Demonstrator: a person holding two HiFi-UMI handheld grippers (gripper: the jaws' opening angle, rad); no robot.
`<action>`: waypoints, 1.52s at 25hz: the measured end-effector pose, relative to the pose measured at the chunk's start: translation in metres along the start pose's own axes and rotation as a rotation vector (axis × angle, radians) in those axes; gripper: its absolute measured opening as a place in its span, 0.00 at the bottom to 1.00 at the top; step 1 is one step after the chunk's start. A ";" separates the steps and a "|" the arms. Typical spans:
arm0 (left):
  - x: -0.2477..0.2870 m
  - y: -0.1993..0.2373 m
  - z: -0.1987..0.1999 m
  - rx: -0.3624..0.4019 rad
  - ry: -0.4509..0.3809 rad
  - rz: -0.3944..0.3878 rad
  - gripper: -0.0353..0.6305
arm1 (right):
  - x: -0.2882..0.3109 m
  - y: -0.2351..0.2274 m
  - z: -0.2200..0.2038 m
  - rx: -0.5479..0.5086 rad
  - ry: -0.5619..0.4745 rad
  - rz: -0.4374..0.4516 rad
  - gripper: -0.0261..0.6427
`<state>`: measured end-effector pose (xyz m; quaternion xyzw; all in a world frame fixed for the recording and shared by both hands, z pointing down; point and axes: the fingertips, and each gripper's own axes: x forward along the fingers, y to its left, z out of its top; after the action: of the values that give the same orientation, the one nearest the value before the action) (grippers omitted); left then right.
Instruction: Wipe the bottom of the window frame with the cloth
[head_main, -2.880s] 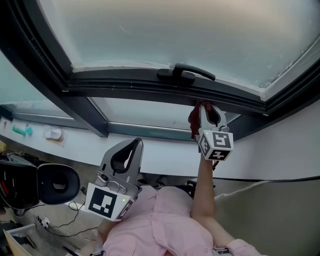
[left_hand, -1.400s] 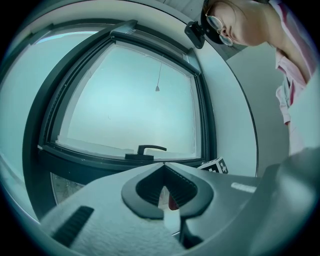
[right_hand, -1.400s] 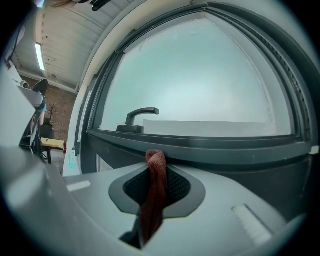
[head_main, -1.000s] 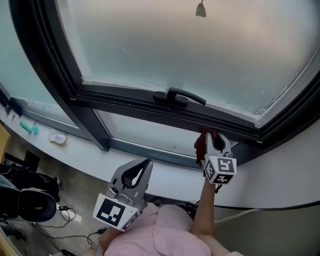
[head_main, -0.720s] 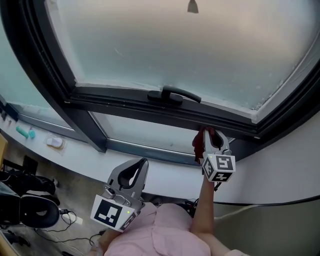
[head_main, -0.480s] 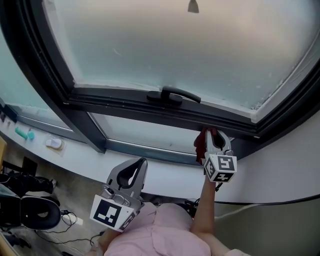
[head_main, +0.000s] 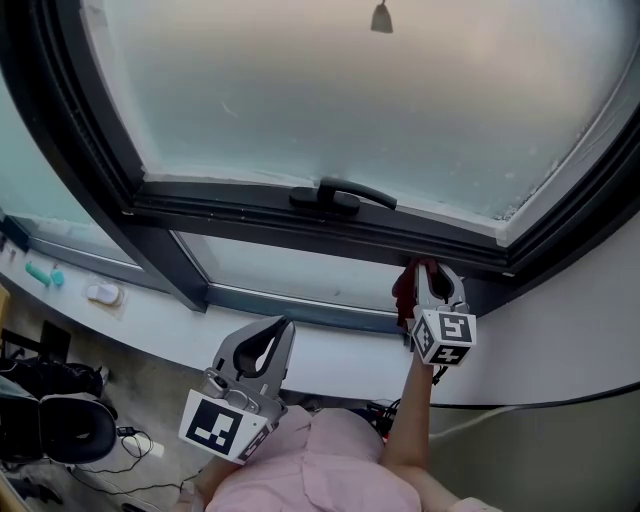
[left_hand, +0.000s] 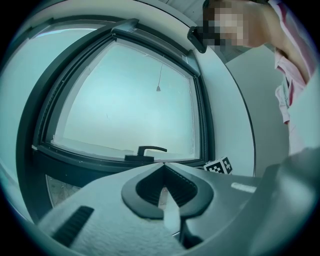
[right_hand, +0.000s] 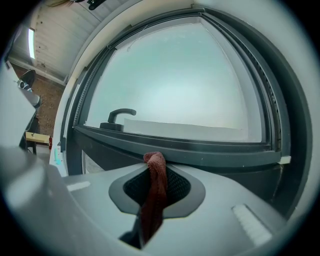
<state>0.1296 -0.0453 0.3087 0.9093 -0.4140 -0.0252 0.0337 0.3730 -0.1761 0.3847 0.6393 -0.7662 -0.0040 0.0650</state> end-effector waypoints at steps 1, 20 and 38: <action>0.000 0.001 0.001 0.001 -0.001 0.003 0.05 | 0.000 0.000 0.000 -0.001 0.000 0.001 0.11; 0.005 -0.007 -0.001 0.002 0.001 0.016 0.05 | -0.017 -0.045 -0.006 0.043 0.004 -0.088 0.11; 0.018 -0.016 -0.007 0.002 0.017 0.054 0.05 | -0.039 -0.104 -0.014 0.110 -0.012 -0.192 0.11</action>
<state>0.1539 -0.0487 0.3143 0.8979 -0.4383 -0.0160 0.0369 0.4829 -0.1562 0.3860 0.7123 -0.7009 0.0281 0.0244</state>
